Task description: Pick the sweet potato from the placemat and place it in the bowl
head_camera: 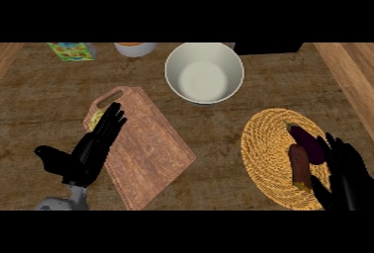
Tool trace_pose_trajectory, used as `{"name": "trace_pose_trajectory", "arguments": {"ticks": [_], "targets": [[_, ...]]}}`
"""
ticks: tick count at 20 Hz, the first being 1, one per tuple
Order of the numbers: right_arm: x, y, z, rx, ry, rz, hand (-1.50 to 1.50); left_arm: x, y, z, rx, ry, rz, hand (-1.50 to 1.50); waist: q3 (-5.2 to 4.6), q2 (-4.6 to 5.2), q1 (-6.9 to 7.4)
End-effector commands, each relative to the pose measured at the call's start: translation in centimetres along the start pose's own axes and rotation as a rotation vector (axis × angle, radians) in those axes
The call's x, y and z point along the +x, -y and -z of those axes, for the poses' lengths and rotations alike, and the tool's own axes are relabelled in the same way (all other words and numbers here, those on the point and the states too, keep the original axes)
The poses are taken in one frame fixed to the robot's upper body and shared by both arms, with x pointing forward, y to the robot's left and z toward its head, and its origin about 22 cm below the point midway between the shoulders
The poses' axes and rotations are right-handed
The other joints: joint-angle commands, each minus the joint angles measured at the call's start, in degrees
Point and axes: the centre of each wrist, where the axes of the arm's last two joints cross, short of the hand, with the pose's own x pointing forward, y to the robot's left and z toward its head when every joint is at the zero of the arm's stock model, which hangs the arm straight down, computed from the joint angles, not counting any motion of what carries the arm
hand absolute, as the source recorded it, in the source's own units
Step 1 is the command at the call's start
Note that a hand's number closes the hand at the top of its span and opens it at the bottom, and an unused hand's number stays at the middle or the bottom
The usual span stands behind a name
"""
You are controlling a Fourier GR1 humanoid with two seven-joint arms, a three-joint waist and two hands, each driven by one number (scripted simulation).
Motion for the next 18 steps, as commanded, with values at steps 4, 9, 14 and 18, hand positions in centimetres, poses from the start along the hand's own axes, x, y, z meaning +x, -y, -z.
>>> {"name": "trace_pose_trajectory", "arguments": {"ticks": [4,9,14,18], "targets": [[5.3,-0.2,-0.7,0.114,-0.283,-0.223,-1.50,0.5,2.0,1.0,-0.041,0.008,-0.023,0.00,0.21,0.86,2.69],[13.8,0.8,-0.4,0.194,-0.450,-0.273,-1.50,1.1,1.3,1.4,-0.079,0.000,-0.017,0.00,0.54,1.05,4.90],[17.0,1.6,-0.1,0.291,-0.591,-0.357,-1.50,2.0,1.8,2.0,-0.081,-0.016,-0.005,0.00,0.76,0.88,4.32],[17.7,3.0,1.9,0.294,-0.662,-0.365,-1.50,1.6,2.6,1.2,-0.074,-0.013,-0.022,0.00,0.78,0.79,4.51]]}}
